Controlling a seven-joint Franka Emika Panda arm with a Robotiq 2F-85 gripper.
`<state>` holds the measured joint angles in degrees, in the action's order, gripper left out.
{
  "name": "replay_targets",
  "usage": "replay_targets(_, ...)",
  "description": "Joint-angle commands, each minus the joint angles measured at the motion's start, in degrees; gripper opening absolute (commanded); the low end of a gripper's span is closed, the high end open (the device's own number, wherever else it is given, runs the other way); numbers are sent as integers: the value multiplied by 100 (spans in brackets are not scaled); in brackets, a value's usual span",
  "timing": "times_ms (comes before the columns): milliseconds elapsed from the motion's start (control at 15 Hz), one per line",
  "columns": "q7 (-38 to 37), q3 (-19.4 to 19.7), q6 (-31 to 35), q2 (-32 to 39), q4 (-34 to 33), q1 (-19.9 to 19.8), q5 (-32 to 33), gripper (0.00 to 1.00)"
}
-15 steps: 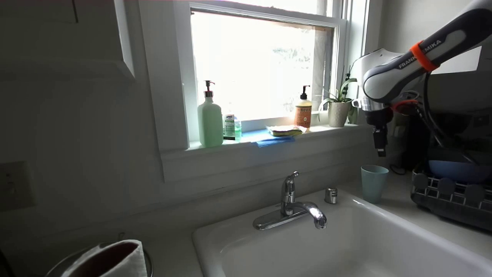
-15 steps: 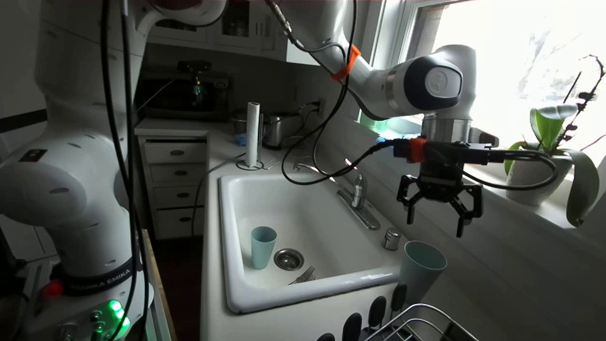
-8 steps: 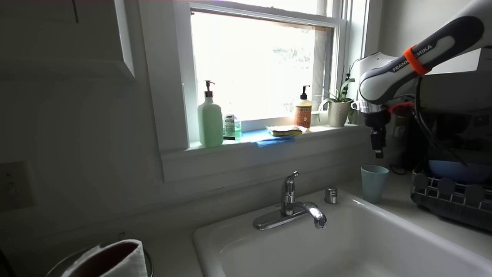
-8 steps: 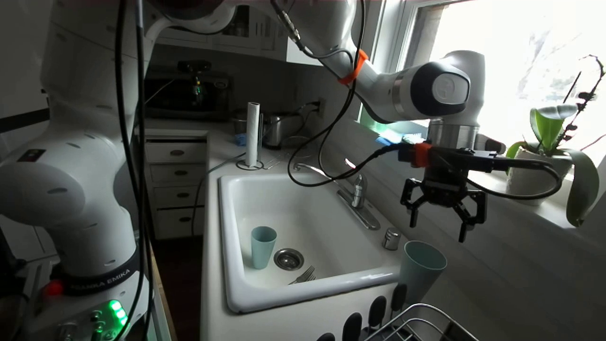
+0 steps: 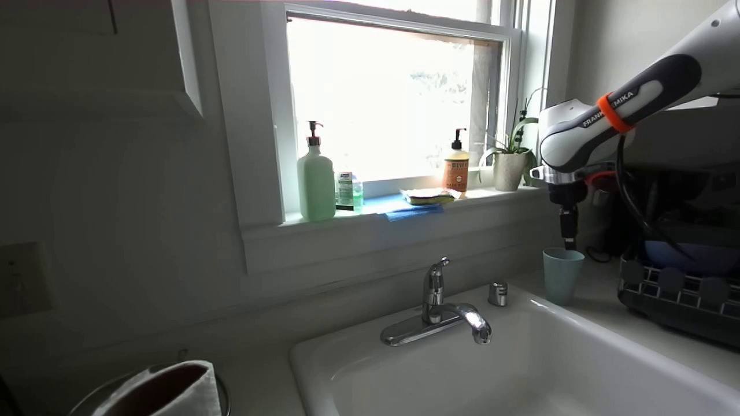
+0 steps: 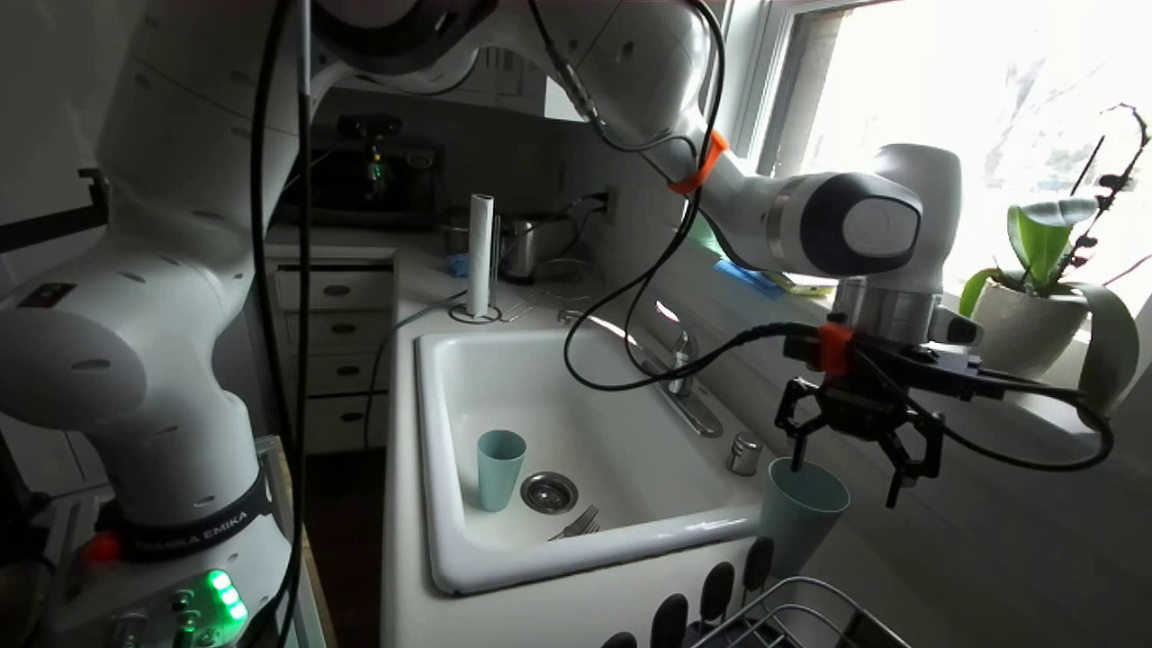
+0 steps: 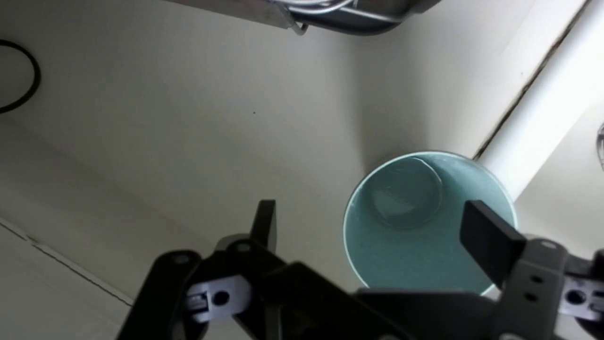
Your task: Move the faucet head to the left, pick up the cup on the right and pour its contents into the cup in the sink
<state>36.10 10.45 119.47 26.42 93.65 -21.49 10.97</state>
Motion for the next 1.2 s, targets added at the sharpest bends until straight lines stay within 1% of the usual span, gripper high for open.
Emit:
replay_targets(0, 737, -186, 201, 295, -317, -334, -471, 100)
replay_targets(267, 1086, -281, 542, 479, -358, -488, -874, 100)
replay_targets(333, 1123, -305, 575, 533, -383, -514, -973, 99)
replay_targets(400, 1155, -315, 610, 572, -394, -523, -1032, 79)
replay_targets(533, 1211, -339, 586, 654, -462, -534, -1120, 68)
replay_targets(733, 1257, -368, 550, 714, -493, -524, -1178, 45)
replay_targets(867, 1309, -408, 406, 726, -527, -506, -1191, 31)
replay_targets(1133, 1318, -401, 418, 753, -547, -445, -1100, 4)
